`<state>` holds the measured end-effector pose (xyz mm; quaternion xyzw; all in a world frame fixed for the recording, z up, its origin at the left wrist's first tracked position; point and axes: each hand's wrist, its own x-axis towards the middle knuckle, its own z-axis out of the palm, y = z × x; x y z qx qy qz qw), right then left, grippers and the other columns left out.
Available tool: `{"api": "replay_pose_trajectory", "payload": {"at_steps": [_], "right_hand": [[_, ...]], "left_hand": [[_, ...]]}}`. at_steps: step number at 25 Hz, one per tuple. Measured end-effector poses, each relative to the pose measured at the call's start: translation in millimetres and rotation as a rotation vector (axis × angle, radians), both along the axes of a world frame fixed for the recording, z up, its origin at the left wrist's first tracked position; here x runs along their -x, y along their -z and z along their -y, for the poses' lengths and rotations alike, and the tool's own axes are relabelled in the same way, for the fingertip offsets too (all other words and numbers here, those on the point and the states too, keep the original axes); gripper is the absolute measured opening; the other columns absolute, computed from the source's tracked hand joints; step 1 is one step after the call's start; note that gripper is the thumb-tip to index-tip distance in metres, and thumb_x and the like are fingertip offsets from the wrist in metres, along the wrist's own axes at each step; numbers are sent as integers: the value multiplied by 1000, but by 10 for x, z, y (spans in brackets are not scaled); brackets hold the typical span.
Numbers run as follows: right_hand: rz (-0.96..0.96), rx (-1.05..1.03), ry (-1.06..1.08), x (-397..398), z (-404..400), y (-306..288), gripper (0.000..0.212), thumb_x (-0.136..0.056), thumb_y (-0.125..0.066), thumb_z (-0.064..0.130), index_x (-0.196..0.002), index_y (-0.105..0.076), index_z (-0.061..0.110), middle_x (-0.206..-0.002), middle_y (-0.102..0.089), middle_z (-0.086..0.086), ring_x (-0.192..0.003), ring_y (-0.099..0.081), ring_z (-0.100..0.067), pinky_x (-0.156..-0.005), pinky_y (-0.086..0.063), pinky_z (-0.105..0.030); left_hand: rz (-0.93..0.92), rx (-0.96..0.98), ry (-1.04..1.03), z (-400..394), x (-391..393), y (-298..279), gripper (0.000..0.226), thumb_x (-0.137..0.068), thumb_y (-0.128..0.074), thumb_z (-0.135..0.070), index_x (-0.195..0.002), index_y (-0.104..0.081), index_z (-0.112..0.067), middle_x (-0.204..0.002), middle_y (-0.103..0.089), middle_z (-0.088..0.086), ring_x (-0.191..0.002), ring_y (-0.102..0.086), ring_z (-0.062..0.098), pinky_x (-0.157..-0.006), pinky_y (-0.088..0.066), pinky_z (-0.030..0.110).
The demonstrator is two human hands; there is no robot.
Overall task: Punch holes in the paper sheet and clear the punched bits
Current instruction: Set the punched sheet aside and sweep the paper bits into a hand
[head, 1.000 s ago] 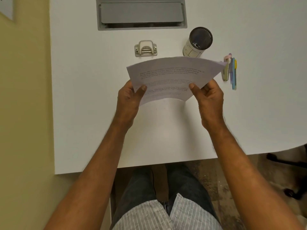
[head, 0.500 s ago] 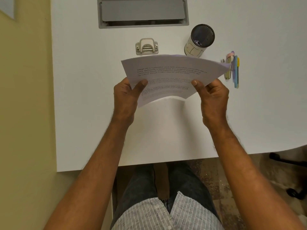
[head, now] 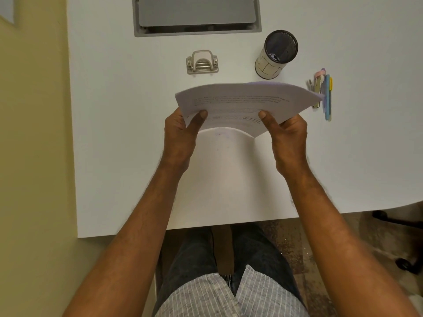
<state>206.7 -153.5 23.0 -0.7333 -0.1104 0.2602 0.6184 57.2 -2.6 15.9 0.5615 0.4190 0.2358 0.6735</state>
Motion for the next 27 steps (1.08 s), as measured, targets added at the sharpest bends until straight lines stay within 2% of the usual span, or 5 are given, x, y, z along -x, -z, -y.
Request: {"api": "replay_pose_trajectory", "payload": {"at_steps": [4,10,15,20,27], "right_hand": [[17,-9,-35,-2,14,-12,34,-96,-73,8,-119,-65,32,-111,-76,14,-111,-71,-11,-95,-60,-29],[29,7,-24,-61,-16,-52,33,-96,-74,11,-115,-66,36,-106,-76,17,-107,-72,-8,-93,-59,-26],[13,24,-48,-90,-1,-5,31,-95,-74,9,-119,-67,28,-108,-77,12,-108,-73,-9,-100,-60,-34],[17,12,-48,-136,-12,5,33,-96,-74,9,-121,-65,28,-112,-75,10,-108,-72,-8,-94,-59,-25],[2,53,-64,-148,-2,104,33,-96,-73,7,-124,-65,22,-111,-75,14,-107,-72,-5,-95,-59,-25]], "left_hand": [[9,5,26,-9,13,21,28,-97,-68,-11,-115,-66,-32,-108,-74,-11,-104,-70,11,-99,-58,37],[-9,6,9,-17,-19,-15,28,-98,-66,-9,-111,-66,-34,-99,-75,-22,-98,-71,3,-93,-59,28],[-6,24,18,6,-26,23,31,-97,-67,-5,-114,-65,-31,-99,-75,-20,-97,-69,1,-98,-58,35],[-6,-3,14,6,-47,63,30,-96,-69,-9,-110,-67,-35,-103,-75,-16,-102,-69,8,-101,-57,44],[-35,6,29,11,-89,92,29,-99,-65,-6,-113,-64,-31,-98,-74,-23,-94,-68,-5,-88,-57,21]]}}
